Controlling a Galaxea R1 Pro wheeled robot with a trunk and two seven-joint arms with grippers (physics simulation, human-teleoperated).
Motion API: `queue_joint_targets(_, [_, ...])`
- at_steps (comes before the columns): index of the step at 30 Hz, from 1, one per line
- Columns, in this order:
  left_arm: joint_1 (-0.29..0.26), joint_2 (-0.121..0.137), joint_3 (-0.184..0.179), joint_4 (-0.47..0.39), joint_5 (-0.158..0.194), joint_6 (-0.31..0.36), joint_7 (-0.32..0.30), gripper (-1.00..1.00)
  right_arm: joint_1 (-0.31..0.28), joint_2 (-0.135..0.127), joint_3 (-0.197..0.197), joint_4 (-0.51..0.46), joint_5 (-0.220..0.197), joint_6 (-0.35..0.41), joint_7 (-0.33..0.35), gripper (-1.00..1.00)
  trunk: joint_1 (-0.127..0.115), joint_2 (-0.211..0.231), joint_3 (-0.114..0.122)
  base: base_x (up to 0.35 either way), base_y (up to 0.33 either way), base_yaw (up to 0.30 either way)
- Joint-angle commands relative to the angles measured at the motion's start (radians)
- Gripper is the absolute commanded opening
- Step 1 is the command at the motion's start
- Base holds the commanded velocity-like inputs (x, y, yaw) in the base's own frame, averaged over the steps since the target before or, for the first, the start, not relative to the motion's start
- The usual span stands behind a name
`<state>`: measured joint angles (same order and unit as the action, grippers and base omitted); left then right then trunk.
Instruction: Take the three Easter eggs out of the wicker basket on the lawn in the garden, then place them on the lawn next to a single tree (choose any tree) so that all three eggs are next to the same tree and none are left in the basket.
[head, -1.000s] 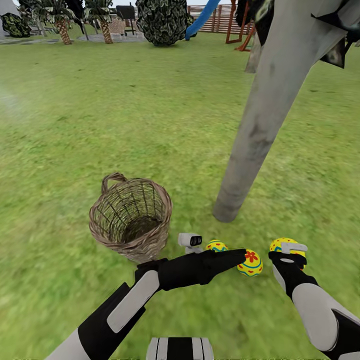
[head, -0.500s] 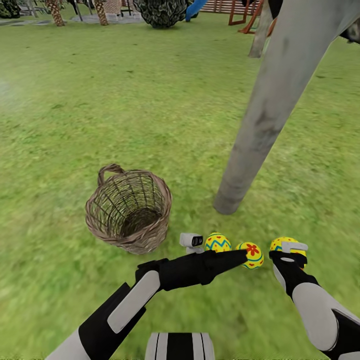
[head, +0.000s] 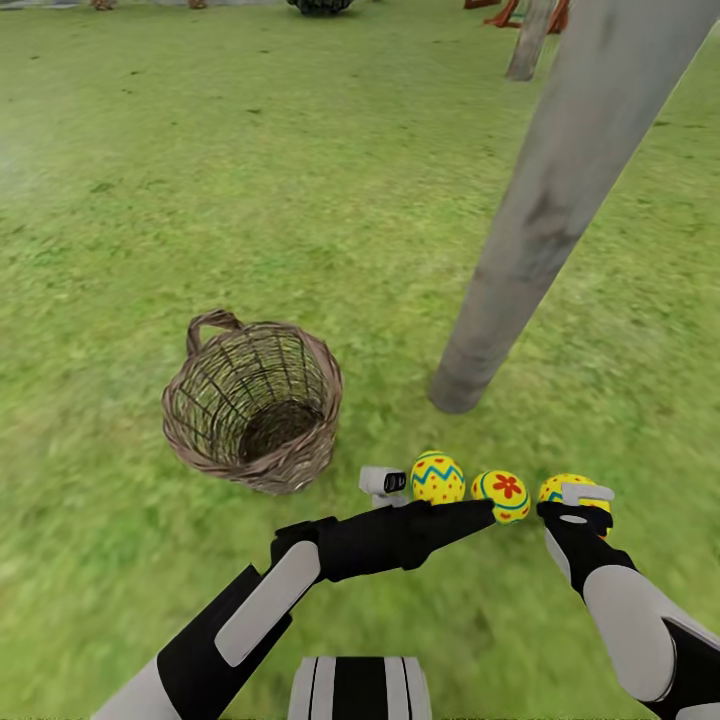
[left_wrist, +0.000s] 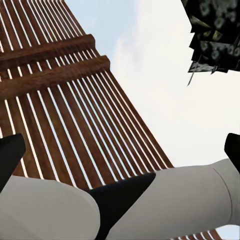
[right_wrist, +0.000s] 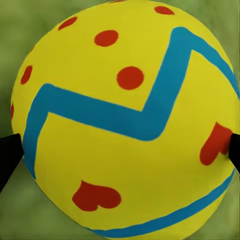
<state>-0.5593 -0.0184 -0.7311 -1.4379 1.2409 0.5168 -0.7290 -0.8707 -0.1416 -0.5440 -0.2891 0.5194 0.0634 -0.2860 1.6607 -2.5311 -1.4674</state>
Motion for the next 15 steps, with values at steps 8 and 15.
queue_joint_targets(8, [-0.001,0.000,-0.001,0.001,0.008,0.008,0.000,1.00,-0.001,0.000,-0.004,-0.002,0.010,0.006,-0.001,-1.00,0.003,-0.002,-0.032,0.000,0.000,0.000])
queue_joint_targets(15, [-0.001,0.001,0.000,0.001,0.015,0.007,0.000,1.00,-0.001,0.000,-0.005,-0.002,0.010,0.006,-0.001,-1.00,0.004,-0.003,-0.039,0.024,0.000,0.000])
